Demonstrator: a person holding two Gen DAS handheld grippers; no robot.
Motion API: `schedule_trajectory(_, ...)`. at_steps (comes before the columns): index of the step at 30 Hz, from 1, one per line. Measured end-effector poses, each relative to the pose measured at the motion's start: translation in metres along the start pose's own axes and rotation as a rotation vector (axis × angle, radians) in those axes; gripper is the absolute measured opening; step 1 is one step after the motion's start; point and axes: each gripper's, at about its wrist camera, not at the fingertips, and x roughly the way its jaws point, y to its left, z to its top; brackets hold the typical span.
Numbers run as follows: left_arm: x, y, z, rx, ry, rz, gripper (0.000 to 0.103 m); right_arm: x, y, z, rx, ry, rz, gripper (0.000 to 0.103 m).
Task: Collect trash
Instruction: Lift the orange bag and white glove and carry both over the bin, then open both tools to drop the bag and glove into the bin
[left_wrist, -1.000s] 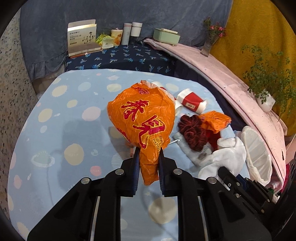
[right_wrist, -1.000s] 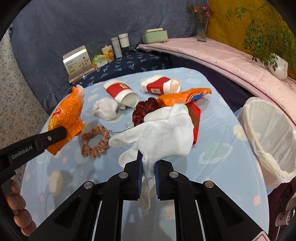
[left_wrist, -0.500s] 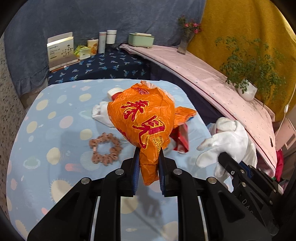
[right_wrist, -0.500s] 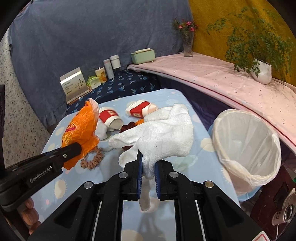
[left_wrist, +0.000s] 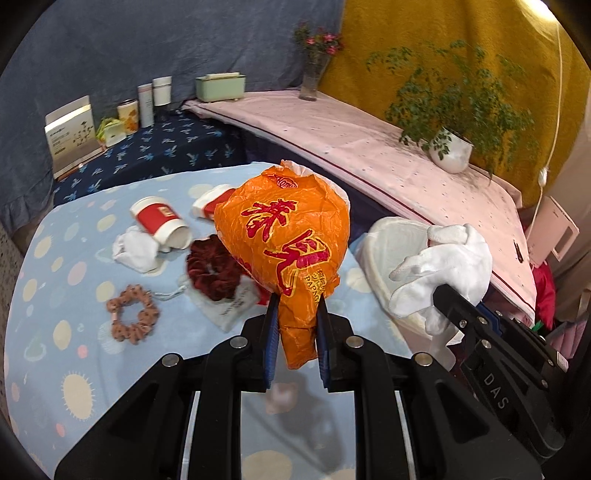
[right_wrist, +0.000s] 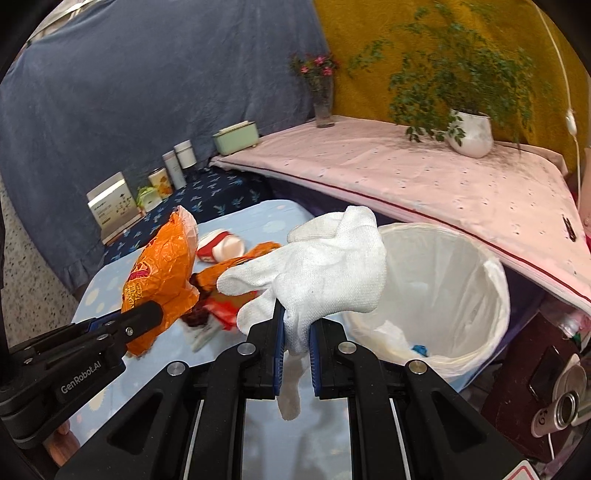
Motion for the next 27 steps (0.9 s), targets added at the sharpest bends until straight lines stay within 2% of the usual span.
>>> schedule_trajectory(18,0.060,-0.110,0.008,0.172,0.073,-0.121,0.017,0.002,-0.121,-0.001,0.150,-0.011,-0.147,0.011)
schedule_trajectory(27,0.094,-0.151,0.013,0.235,0.109,-0.174,0.018,0.013,-0.157,-0.002,0.199,0.004,-0.191,0.011)
